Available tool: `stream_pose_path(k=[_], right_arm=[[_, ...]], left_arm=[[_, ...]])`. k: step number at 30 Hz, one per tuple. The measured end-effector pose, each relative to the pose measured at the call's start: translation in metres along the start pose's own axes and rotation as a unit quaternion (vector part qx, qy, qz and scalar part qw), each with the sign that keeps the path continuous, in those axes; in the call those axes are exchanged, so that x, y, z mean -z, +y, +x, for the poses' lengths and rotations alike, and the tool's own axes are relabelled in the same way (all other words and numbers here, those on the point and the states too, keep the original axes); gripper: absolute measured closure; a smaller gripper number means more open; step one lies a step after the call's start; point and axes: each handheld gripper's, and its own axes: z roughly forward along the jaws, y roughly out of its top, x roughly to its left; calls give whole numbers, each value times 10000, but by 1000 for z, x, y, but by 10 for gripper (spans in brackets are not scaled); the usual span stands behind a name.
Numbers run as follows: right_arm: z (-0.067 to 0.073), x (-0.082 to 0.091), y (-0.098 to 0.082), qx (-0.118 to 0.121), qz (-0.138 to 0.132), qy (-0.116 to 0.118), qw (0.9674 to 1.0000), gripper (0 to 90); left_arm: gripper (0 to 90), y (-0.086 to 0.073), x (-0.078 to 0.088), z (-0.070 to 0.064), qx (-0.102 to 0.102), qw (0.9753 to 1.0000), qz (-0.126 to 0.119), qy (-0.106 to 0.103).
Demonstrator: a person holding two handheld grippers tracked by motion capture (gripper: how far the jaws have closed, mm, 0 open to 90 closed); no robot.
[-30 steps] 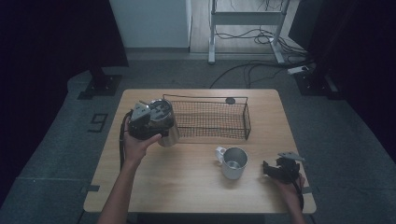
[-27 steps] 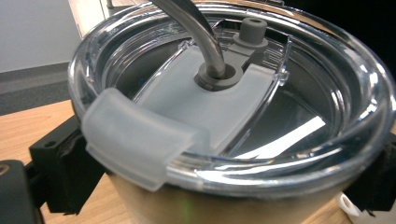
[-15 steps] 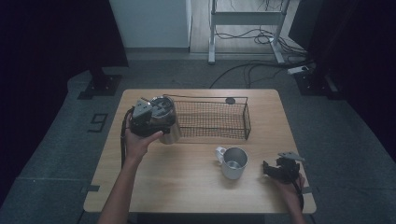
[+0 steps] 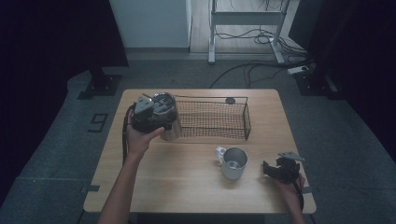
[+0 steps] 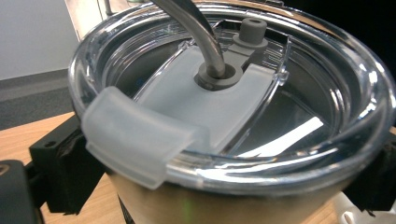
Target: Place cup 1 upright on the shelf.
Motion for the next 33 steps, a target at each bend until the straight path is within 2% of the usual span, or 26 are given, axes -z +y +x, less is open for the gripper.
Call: stream_pose_path(k=[4,16,19,33], right_arm=[[0,0,0,4,2,-5,10000,132],[0,0,0,8,-9,-9,10000,132],[0,0,0,3,-16,-8,10000,133],[0,0,0,-1,-14,-10,10000,135]], left_arm=[[42,4,-2,2,77,9999,-31,-58],[42,13,-11,3,96,9999,-36,-51],[42,13,-12,4,167,9997,-50,-141],[42,20,-24,6,162,9999,-37,-20]])
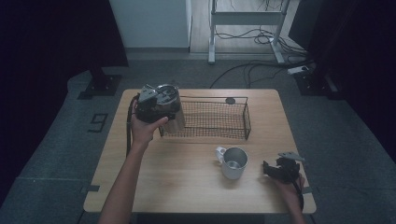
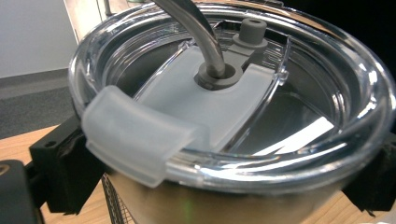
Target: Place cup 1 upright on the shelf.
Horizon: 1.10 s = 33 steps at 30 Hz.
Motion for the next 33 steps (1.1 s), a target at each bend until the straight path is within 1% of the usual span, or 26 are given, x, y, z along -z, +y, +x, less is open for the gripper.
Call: stream_pose_path(k=[3,8,12,17,20,23,27,33], right_arm=[[0,0,0,5,-2,0,10000,135],[0,0,0,5,-2,0,10000,135],[0,0,0,4,0,0,10000,135],[0,0,0,5,-2,0,10000,135],[0,0,0,4,-2,-1,10000,135],[0,0,0,5,-1,-1,10000,135],[0,0,0,5,-2,-2,10000,135],[0,0,0,7,2,0,10000,135]], left_arm=[[42,1,-3,-1,41,10000,10,-43],[42,3,-10,-3,8,10000,42,-21],[42,4,-16,-2,77,9999,80,-75],[42,8,-21,-4,76,9999,68,-50],[42,10,-22,-5,61,9999,71,-54],[42,12,-25,-7,-25,9999,120,-19],[42,11,-32,-5,-7,9999,150,-67],[42,12,-41,-2,9,9998,169,-44]])
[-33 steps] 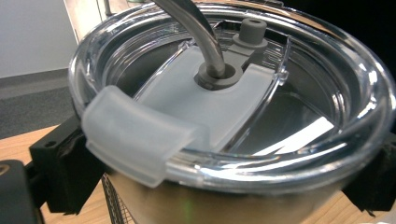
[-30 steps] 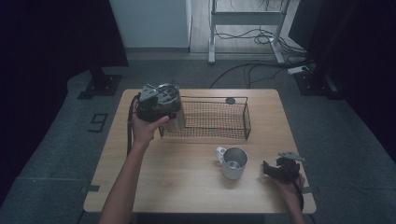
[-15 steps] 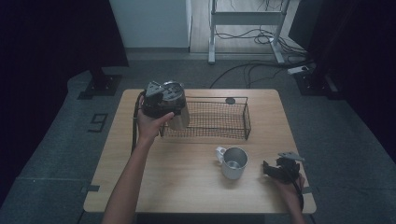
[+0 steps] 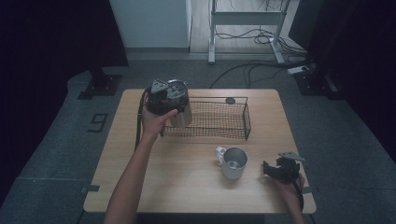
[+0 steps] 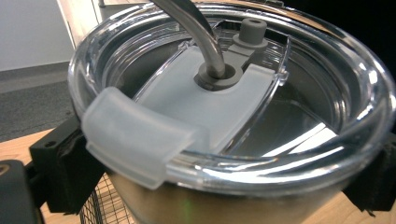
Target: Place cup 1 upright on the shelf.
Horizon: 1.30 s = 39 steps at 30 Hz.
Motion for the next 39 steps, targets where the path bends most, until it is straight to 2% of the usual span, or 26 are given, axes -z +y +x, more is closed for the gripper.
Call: stream_pose_path(k=[19,25,39], right_arm=[[0,0,0,1,-2,-1,10000,135],[0,0,0,1,-3,-2,10000,135],[0,0,0,1,0,-1,10000,136]], left_arm=[[42,6,-18,3,35,9999,71,117],[42,5,-28,6,11,9998,148,135],[42,6,-48,4,-12,9996,216,156]])
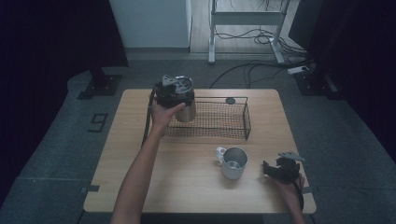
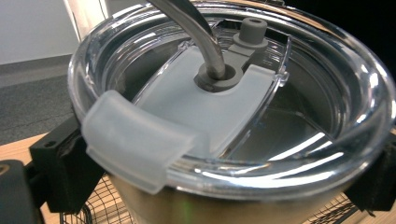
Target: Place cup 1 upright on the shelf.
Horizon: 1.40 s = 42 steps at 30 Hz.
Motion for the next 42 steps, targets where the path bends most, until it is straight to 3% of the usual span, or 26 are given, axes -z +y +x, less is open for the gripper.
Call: stream_pose_path(k=[12,25,42], right_arm=[[0,0,0,13,-6,0,10000,137],[0,0,0,14,-7,1,10000,138],[0,0,0,14,-8,2,10000,138]], left_arm=[[42,-6,-12,-3,-50,9999,138,22],[42,-19,-22,4,71,9995,285,88],[41,-35,-38,3,88,9985,524,161]])
